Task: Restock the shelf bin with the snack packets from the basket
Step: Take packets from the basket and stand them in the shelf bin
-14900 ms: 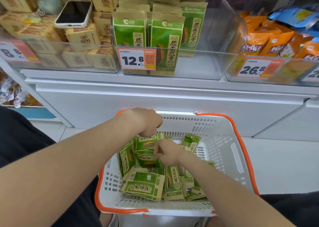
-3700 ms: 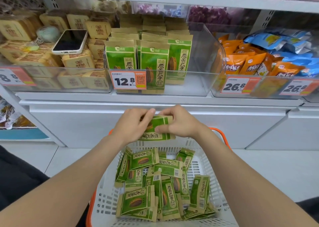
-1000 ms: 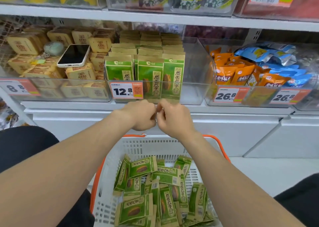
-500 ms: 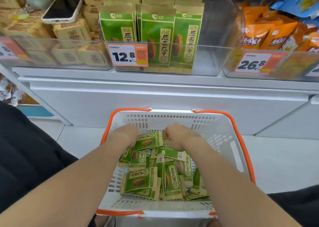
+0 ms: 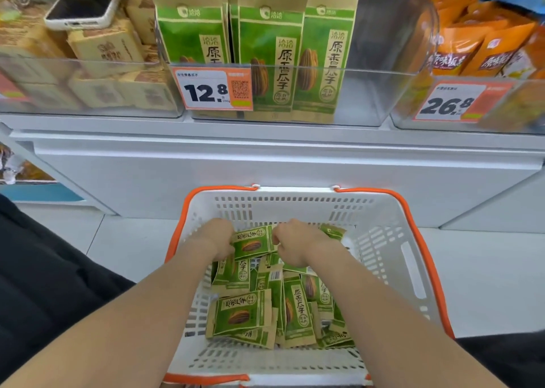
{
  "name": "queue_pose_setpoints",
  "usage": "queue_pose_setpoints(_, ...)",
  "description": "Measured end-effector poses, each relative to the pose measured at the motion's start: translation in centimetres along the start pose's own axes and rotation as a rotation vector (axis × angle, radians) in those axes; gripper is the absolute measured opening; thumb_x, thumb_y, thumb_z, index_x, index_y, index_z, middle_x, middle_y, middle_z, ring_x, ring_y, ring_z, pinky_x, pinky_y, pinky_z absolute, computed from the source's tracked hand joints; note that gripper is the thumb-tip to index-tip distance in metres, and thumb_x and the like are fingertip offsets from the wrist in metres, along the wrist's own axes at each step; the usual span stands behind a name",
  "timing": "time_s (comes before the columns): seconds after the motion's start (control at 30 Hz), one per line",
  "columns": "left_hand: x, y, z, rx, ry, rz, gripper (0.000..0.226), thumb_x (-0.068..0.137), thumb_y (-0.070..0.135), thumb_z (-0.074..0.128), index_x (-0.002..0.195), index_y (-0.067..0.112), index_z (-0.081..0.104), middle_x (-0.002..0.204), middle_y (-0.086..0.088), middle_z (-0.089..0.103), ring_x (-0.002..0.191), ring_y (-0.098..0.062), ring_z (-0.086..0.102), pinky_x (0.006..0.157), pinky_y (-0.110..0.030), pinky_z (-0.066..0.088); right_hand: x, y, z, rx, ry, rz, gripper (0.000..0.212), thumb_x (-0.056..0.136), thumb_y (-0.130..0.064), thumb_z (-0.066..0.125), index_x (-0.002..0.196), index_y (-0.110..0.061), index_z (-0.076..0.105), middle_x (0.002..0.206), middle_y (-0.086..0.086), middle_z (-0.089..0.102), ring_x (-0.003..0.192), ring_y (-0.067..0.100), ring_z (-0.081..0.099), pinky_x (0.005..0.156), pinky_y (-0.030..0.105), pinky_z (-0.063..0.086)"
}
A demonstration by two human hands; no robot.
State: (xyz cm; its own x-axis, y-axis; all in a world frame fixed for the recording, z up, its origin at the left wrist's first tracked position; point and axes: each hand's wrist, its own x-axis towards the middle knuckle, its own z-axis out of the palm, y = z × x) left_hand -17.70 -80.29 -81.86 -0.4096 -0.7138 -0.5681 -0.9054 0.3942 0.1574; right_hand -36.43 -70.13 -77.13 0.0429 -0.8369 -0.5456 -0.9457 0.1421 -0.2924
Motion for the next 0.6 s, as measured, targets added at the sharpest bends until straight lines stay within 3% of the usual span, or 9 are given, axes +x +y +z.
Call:
queue_pose_setpoints(0.07,-0.4,0.1,-1.2,-0.139,0.082,0.001,0.020,0.089,0.014,0.072,0.072,0.021,0.064,0.084,0.001,0.065,0.084,-0.019,0.064,0.072,-0.029,0.049,-0.1,0.0,-0.4,0.156,-0.029,0.009,0.034,0.099,-0.012,0.053,0.130,-0.017,0.067,0.129,0.007,0.068,0.114,0.027,0.066,0.098,0.042,0.055)
queue_pose_setpoints(0.13,-1.1,0.7,-2.5,-0.355,0.104,0.043,0.018,0.084,0.011,0.079,0.076,0.021,0.066,0.085,0.002,0.065,0.079,-0.019,0.066,0.063,-0.025,0.050,-0.4,-0.3,-1.3,0.442,-0.030,0.037,0.029,0.099,-0.010,0.054,0.124,-0.017,0.068,0.113,0.009,0.074,0.099,0.022,0.072,0.087,0.037,0.058)
queue_pose_setpoints(0.2,-2.3,1.5,-3.7,-0.646,0.053,0.104,0.024,0.086,0.005,0.082,0.092,0.016,0.061,0.089,-0.004,0.066,0.072,-0.022,0.071,0.057,-0.032,0.057,-0.7,-0.4,-2.4,0.613,0.047,0.076,0.021,0.097,-0.005,0.056,0.114,-0.015,0.065,0.100,0.008,0.072,0.088,0.022,0.071,0.074,0.034,0.057)
queue_pose_setpoints(0.3,-4.1,2.2,-5.2,-0.947,-0.025,0.169,0.044,0.093,0.000,0.076,0.119,0.028,0.055,0.104,-0.012,0.075,0.087,-0.030,0.079,0.072,-0.049,0.064,-1.5,-0.1,-3.5,0.600,0.185,0.123,0.017,0.097,-0.010,0.057,0.113,-0.014,0.054,0.102,0.004,0.059,0.097,0.025,0.059,0.074,0.032,0.045)
queue_pose_setpoints(0.4,-5.3,3.3,-6.4,-1.091,-0.018,0.195,0.065,0.093,-0.005,0.074,0.137,0.039,0.055,0.111,-0.011,0.076,0.093,-0.027,0.079,0.073,-0.042,0.065,-2.8,0.1,-4.2,0.765,0.157,0.140,0.015,0.098,-0.017,0.060,0.102,-0.009,0.049,0.096,0.008,0.058,0.084,0.023,0.055,0.069,0.031,0.041)
queue_pose_setpoints(0.53,-6.2,4.1,-7.6,-1.375,0.011,0.185,0.038,0.099,-0.004,0.066,0.132,0.014,0.063,0.111,-0.018,0.078,0.098,-0.033,0.078,0.083,-0.048,0.065,-4.5,0.2,-5.2,1.117,0.178,0.079,0.014,0.096,-0.020,0.070,0.104,-0.017,0.059,0.096,0.007,0.075,0.074,0.020,0.074,0.054,0.025,0.052)
queue_pose_setpoints(0.6,-6.4,3.9,-8.2,-1.418,0.049,0.140,0.021,0.100,0.006,0.067,0.121,0.006,0.068,0.107,-0.019,0.079,0.095,-0.031,0.079,0.084,-0.046,0.065,-4.7,0.5,-5.9,1.180,0.253,0.007,0.017,0.093,-0.020,0.079,0.104,-0.013,0.068,0.096,0.010,0.080,0.084,0.026,0.079,0.068,0.034,0.062)
